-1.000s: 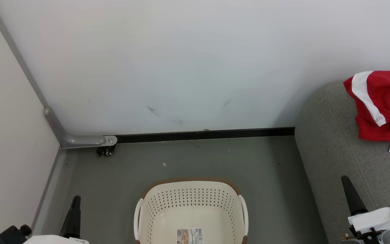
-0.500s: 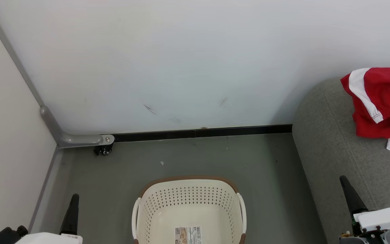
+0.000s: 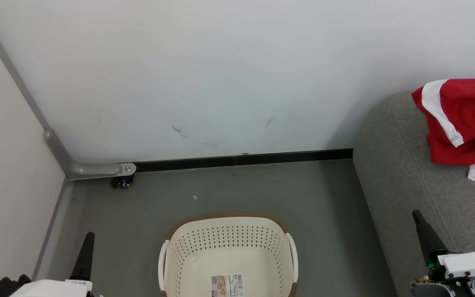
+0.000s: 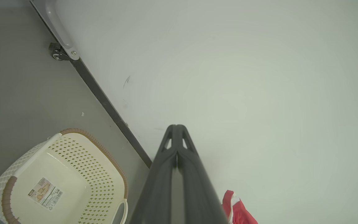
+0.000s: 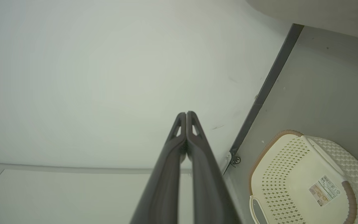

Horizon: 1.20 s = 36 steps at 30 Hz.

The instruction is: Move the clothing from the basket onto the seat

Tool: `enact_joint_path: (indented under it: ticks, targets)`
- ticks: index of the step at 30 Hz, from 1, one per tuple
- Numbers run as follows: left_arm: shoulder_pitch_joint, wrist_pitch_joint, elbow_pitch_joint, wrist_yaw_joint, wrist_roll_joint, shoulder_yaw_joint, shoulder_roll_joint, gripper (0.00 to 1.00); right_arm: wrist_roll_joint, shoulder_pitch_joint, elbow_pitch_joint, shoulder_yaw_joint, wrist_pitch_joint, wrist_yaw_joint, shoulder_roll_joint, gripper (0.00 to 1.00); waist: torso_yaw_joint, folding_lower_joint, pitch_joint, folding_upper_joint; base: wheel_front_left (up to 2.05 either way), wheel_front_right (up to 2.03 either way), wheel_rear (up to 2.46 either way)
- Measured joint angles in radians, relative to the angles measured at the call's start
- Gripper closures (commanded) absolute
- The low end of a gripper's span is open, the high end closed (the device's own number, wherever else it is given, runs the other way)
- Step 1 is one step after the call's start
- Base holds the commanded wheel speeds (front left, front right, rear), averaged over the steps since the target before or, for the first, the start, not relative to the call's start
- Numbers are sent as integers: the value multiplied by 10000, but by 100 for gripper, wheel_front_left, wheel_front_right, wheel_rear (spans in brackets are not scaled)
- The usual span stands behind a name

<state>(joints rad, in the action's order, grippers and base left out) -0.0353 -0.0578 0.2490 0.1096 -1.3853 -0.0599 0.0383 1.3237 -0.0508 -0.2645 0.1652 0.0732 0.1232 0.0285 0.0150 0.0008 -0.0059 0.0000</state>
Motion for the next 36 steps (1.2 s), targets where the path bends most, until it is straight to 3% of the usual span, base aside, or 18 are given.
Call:
enact_joint_path:
  ticks: [21, 36]
  targets:
    - [-245, -556, 244, 136, -2063, -265, -35, 100, 2640, -196, -163, -94, 518, 0, 46, 100, -151, -2, 79, 0, 0, 0, 0]
    - [-246, -556, 253, 136, -2094, -268, -38, 100, 2686, -196, -176, -148, 516, 0, 46, 100, -151, -3, 82, 0, 0, 0, 0]
